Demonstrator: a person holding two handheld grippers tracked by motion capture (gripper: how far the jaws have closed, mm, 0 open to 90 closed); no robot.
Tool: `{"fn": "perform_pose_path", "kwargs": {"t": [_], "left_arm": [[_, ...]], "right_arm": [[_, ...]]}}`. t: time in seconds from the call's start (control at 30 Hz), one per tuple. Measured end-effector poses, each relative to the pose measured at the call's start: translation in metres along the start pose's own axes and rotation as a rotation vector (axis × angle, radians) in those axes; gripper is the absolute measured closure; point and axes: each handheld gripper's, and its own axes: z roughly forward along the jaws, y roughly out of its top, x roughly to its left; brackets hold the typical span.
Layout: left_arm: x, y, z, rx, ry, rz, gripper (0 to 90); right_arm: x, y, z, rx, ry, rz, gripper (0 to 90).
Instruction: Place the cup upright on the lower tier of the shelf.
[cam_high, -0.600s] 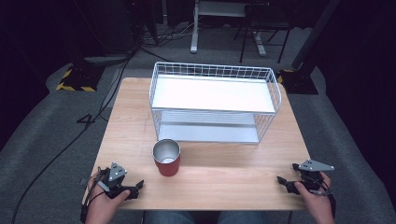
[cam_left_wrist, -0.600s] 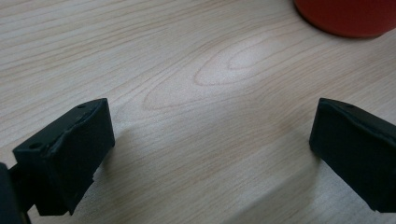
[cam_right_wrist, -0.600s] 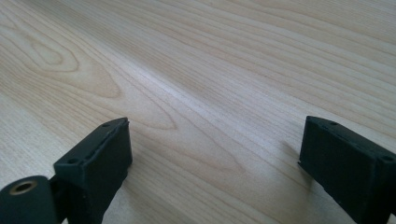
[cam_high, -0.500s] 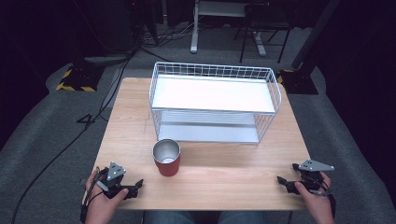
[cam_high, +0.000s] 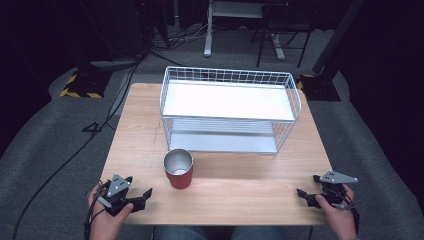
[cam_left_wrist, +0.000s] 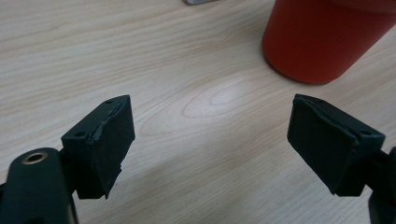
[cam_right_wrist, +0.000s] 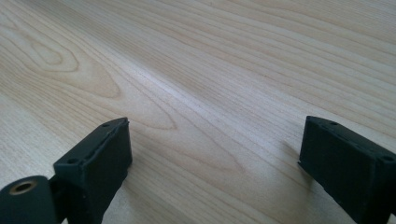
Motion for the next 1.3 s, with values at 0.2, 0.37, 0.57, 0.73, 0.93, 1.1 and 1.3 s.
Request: {"fn": "perform_pose_path", "kwargs": {"t": [0.2, 0.37, 0.57, 0.73, 0.93, 1.1, 1.3], "left_arm": [[-0.009, 0.001, 0.001, -0.048, -0.028, 0.017, 15.6], [-0.019, 0.006, -0.001, -0.107, -0.045, 0.029, 15.6], [-0.030, 0.010, -0.001, -0.144, -0.054, 0.034, 15.5], [-0.038, 0.013, 0.002, -0.145, -0.070, 0.049, 15.5], [-0.048, 0.016, 0.007, -0.147, -0.074, 0.065, 15.6], [-0.056, 0.016, 0.015, -0.177, -0.103, 0.032, 15.5], [-0.063, 0.019, 0.023, -0.188, -0.109, 0.042, 15.5]], "right_arm": [[0.000, 0.000, 0.000, 0.000, 0.000, 0.000, 9.3], [0.000, 0.000, 0.000, 0.000, 0.000, 0.000, 9.3], [0.000, 0.000, 0.000, 0.000, 0.000, 0.000, 9.3], [0.000, 0.000, 0.000, 0.000, 0.000, 0.000, 9.3], [0.000, 0.000, 0.000, 0.000, 0.000, 0.000, 9.2], [0.000, 0.000, 0.000, 0.000, 0.000, 0.000, 9.2], [0.000, 0.000, 0.000, 0.000, 0.000, 0.000, 9.3]]}}
